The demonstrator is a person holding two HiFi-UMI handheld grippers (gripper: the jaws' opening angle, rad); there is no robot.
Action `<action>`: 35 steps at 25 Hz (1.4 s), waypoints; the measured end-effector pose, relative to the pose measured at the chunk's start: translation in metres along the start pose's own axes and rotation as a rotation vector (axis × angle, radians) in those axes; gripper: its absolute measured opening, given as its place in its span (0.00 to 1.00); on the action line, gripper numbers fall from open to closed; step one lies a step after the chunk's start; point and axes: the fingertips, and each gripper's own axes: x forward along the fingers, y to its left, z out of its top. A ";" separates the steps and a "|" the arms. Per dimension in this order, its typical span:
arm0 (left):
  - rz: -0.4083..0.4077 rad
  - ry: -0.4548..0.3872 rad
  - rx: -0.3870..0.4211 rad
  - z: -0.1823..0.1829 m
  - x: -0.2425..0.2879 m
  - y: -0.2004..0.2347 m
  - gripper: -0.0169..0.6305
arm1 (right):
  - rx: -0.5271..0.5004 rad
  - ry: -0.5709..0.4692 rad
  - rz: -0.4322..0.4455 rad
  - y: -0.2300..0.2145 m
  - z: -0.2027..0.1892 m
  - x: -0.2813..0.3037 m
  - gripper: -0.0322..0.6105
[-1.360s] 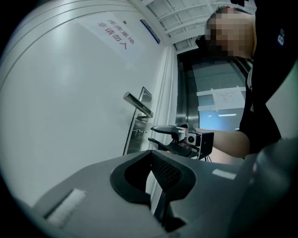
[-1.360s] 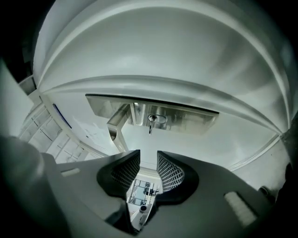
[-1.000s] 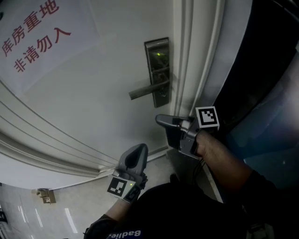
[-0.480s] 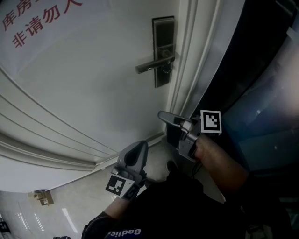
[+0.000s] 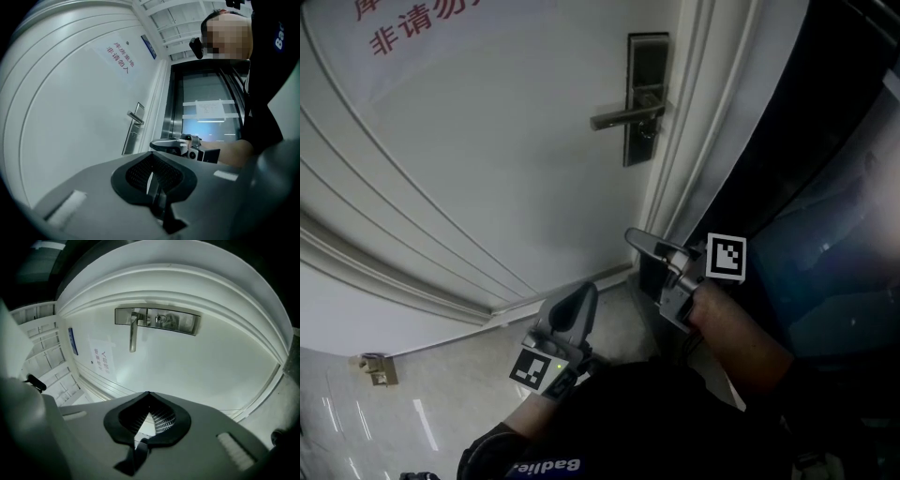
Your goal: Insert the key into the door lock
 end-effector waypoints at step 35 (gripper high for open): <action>0.122 0.043 0.058 -0.019 -0.027 -0.168 0.06 | -0.346 0.101 0.071 0.038 -0.097 -0.151 0.05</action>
